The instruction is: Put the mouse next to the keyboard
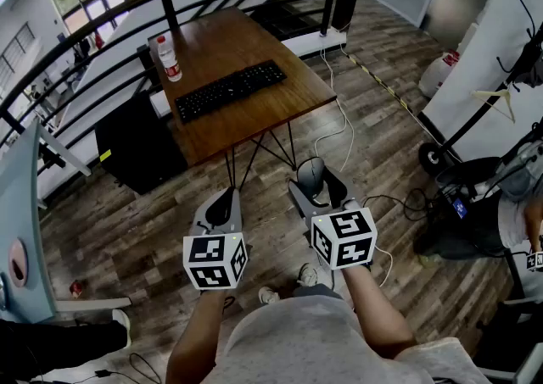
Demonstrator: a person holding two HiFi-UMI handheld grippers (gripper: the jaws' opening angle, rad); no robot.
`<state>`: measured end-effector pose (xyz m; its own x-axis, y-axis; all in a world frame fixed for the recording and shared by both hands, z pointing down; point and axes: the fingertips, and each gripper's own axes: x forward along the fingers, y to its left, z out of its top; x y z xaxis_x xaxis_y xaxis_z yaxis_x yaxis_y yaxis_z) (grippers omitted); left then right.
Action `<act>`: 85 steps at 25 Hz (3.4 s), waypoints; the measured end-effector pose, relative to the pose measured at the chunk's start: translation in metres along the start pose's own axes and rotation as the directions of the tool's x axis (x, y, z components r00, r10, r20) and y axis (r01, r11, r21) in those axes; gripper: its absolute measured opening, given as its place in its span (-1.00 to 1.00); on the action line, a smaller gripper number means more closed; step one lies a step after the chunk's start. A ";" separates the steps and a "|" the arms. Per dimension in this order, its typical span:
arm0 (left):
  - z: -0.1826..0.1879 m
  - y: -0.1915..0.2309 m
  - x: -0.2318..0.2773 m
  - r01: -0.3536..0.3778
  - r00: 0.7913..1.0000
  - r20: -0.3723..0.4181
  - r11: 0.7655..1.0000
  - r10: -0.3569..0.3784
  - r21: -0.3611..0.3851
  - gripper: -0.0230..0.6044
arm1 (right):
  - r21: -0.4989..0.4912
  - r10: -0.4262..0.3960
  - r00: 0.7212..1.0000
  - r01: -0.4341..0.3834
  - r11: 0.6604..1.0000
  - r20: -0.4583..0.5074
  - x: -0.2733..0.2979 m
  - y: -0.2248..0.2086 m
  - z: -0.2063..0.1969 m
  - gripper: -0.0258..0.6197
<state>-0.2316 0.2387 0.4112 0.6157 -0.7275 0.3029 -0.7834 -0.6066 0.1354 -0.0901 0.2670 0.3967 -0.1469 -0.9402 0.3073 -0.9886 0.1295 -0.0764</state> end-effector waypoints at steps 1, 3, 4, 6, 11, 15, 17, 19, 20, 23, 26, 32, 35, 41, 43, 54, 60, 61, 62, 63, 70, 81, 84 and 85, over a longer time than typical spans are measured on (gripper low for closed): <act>-0.001 0.000 0.000 0.003 1.000 -0.001 1.000 -0.003 -0.001 -0.94 | 0.003 -0.002 1.000 0.002 1.000 0.001 0.000 0.000 0.000 0.00; -0.002 0.000 0.001 0.010 1.000 -0.004 1.000 -0.010 -0.002 -0.94 | 0.011 -0.005 1.000 0.005 1.000 0.002 0.001 0.001 -0.001 0.00; -0.003 0.001 0.001 0.014 1.000 -0.005 1.000 -0.014 -0.003 -0.94 | 0.015 -0.006 1.000 0.006 1.000 0.001 0.001 0.001 -0.001 0.00; -0.003 0.001 0.003 0.022 1.000 -0.006 1.000 -0.022 -0.004 -0.94 | 0.022 -0.010 1.000 0.010 1.000 -0.003 0.002 0.001 -0.003 0.00; -0.007 0.003 0.016 0.048 0.999 -0.015 0.999 -0.048 -0.010 -0.94 | 0.031 -0.027 1.000 0.028 0.999 -0.005 0.006 -0.005 -0.007 0.00; -0.006 0.004 0.029 0.069 0.997 -0.021 0.998 -0.069 -0.010 -0.94 | 0.046 -0.045 0.999 0.045 0.998 -0.010 0.013 -0.014 -0.010 0.00; -0.005 0.005 0.037 0.073 0.997 -0.024 0.997 -0.073 -0.011 -0.94 | 0.050 -0.048 0.999 0.048 0.998 -0.012 0.019 -0.019 -0.009 0.00; -0.004 0.005 0.047 0.074 0.997 -0.027 0.997 -0.075 -0.013 -0.94 | 0.050 -0.046 0.999 0.047 0.998 -0.013 0.026 -0.025 -0.009 0.00; -0.004 0.005 0.052 0.075 0.997 -0.028 0.997 -0.075 -0.013 -0.94 | 0.049 -0.044 0.999 0.044 0.998 -0.013 0.030 -0.029 -0.009 0.00; -0.001 0.005 0.073 0.068 0.997 -0.036 0.998 -0.068 -0.012 -0.94 | 0.049 -0.034 0.999 0.035 0.998 -0.013 0.046 -0.044 -0.006 0.00; 0.006 0.006 0.102 0.053 0.997 -0.047 0.998 -0.054 -0.019 -0.94 | 0.053 -0.019 1.000 0.020 0.998 -0.019 0.069 -0.066 0.002 0.00; 0.022 0.000 0.171 0.001 0.998 -0.057 1.000 -0.003 -0.021 -0.94 | 0.057 0.038 0.999 -0.036 0.998 -0.025 0.118 -0.122 0.012 0.00; 0.030 -0.002 0.206 -0.033 0.997 -0.067 0.999 0.031 -0.032 -0.94 | 0.063 0.064 0.997 -0.062 0.996 -0.034 0.143 -0.155 0.019 0.00; 0.045 -0.009 0.267 -0.106 0.991 -0.084 0.993 0.101 -0.050 -0.94 | 0.082 0.122 0.991 -0.118 0.990 -0.047 0.188 -0.216 0.034 0.00; 0.050 -0.012 0.286 -0.129 0.989 -0.085 0.990 0.124 -0.057 -0.94 | 0.086 0.140 0.989 -0.135 0.987 -0.052 0.202 -0.236 0.039 0.00; 0.067 -0.012 0.335 -0.262 0.964 -0.074 0.960 0.255 -0.096 -0.94 | 0.070 0.249 0.966 -0.244 0.967 -0.075 0.255 -0.291 0.057 0.00; 0.069 -0.002 0.350 -0.288 0.957 -0.075 0.953 0.281 -0.096 -0.94 | 0.071 0.272 0.959 -0.266 0.961 -0.084 0.279 -0.297 0.059 0.00; 0.070 0.001 0.352 -0.291 0.956 -0.073 0.952 0.285 -0.099 -0.94 | 0.070 0.275 0.957 -0.269 0.960 -0.088 0.283 -0.297 0.059 0.00; 0.070 0.003 0.355 -0.293 0.955 -0.072 0.951 0.287 -0.101 -0.94 | 0.070 0.278 0.956 -0.272 0.960 -0.092 0.287 -0.298 0.058 0.00; 0.070 0.006 0.358 -0.294 0.955 -0.070 0.950 0.288 -0.103 -0.94 | 0.068 0.279 0.956 -0.274 0.959 -0.095 0.292 -0.298 0.057 0.00; 0.072 0.044 0.400 -0.284 0.959 -0.058 0.950 0.279 -0.128 -0.94 | 0.044 0.273 0.954 -0.270 0.962 -0.124 0.345 -0.300 0.061 0.00; 0.097 0.138 0.462 -0.262 0.964 -0.080 0.955 0.252 -0.139 -0.94 | 0.034 0.183 0.953 -0.180 0.983 -0.240 0.457 -0.305 0.070 0.00; 0.100 0.158 0.475 -0.252 0.967 -0.088 0.957 0.241 -0.147 -0.94 | 0.022 0.157 0.948 -0.157 0.987 -0.277 0.480 -0.307 0.071 0.00; 0.102 0.164 0.480 -0.247 0.968 -0.090 0.958 0.235 -0.147 -0.94 | 0.019 0.148 0.946 -0.149 0.989 -0.288 0.486 -0.308 0.072 0.00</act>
<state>-0.0556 -0.2428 0.4825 0.4037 -0.8179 0.4100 -0.9148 -0.3543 0.1939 0.1452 -0.2527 0.5011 -0.2942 -0.7798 0.5525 -0.9551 0.2619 -0.1389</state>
